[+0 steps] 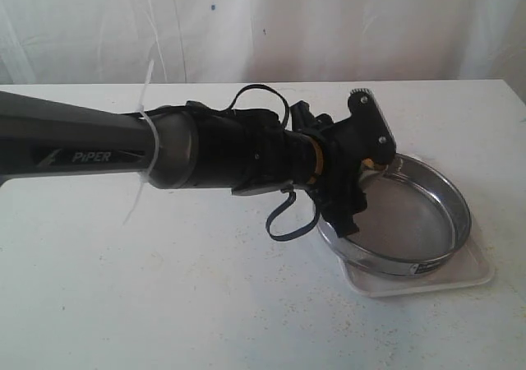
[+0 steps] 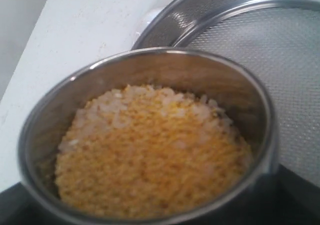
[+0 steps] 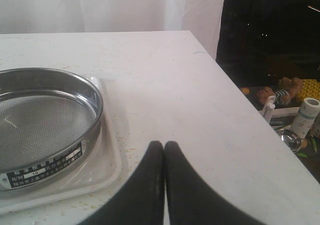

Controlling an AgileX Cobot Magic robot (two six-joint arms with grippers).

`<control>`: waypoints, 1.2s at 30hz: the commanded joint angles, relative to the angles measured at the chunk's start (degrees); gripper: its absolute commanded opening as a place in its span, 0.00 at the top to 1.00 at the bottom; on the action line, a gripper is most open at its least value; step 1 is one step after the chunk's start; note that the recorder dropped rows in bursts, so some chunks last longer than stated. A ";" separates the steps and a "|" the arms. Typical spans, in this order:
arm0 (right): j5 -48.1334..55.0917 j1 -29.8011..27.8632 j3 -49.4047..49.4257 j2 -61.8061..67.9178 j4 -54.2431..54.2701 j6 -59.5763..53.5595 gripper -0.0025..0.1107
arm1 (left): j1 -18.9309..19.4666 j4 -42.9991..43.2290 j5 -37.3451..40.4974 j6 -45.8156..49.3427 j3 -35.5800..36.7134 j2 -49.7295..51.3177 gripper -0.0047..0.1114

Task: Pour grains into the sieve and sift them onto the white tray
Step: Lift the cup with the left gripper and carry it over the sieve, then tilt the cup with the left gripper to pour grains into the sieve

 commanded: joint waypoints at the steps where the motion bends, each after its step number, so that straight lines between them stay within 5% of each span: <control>1: -0.46 0.03 -0.03 -0.12 -0.44 -0.01 0.98 | -1.01 1.08 -0.46 7.38 -0.61 -0.66 0.96; 11: -0.46 0.03 -0.03 -0.12 -0.44 -0.01 0.98 | -1.23 2.67 1.10 11.01 -1.20 -0.66 0.96; 20: -0.46 0.03 -0.03 -0.12 -0.44 -0.01 0.98 | -2.24 3.07 3.61 11.61 -9.14 2.04 0.96; 28: -0.46 0.03 -0.03 -0.12 -0.44 -0.01 0.98 | -5.78 3.93 14.61 30.75 -13.67 7.69 0.96; 36: -0.46 0.03 -0.03 -0.12 -0.44 -0.01 0.98 | -6.28 6.23 15.83 33.49 -13.67 8.23 0.96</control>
